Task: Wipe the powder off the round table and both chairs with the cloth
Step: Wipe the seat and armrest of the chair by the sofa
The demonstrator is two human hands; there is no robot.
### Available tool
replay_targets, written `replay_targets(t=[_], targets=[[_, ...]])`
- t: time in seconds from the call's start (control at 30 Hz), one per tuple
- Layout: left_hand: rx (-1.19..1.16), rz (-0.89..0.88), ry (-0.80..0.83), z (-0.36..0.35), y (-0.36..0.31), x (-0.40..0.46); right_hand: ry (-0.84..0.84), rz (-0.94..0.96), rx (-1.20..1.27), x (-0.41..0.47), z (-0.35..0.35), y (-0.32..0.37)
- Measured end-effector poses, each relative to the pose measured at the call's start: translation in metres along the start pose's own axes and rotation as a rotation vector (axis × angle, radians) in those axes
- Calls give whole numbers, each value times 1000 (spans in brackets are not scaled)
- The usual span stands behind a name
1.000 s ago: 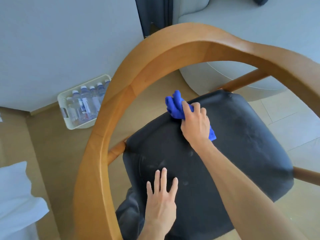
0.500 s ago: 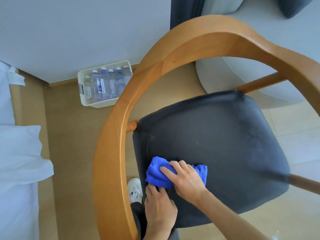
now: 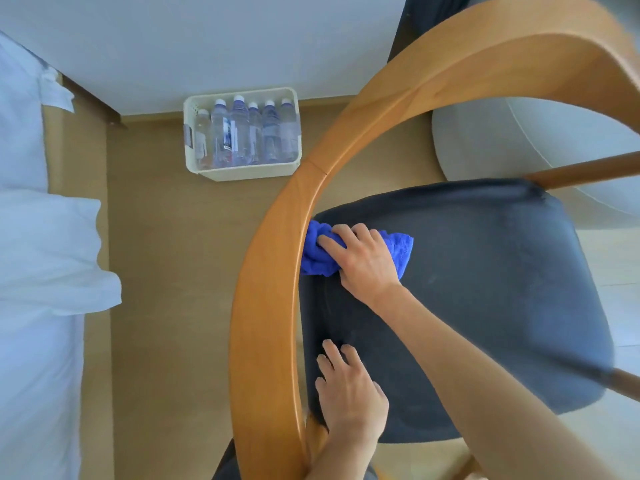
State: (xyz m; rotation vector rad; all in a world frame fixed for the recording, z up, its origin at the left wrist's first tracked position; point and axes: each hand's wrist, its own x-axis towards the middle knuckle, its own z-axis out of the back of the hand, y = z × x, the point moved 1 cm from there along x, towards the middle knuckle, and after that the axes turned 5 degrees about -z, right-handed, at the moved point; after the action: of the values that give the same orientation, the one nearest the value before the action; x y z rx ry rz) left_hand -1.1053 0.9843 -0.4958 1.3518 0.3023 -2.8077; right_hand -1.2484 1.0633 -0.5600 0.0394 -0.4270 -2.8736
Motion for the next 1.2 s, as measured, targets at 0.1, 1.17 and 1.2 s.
replay_targets(t=[0.1,1.17,1.2], targets=[[-62,91,9,-5,5,-5,77,101,39,-32,-2,14],[300,-404,-55,80,-24,98,173,189,-46,-210,10,32],[271,-398,-66,84,-28,100,133,149,-53,-198,10,32]])
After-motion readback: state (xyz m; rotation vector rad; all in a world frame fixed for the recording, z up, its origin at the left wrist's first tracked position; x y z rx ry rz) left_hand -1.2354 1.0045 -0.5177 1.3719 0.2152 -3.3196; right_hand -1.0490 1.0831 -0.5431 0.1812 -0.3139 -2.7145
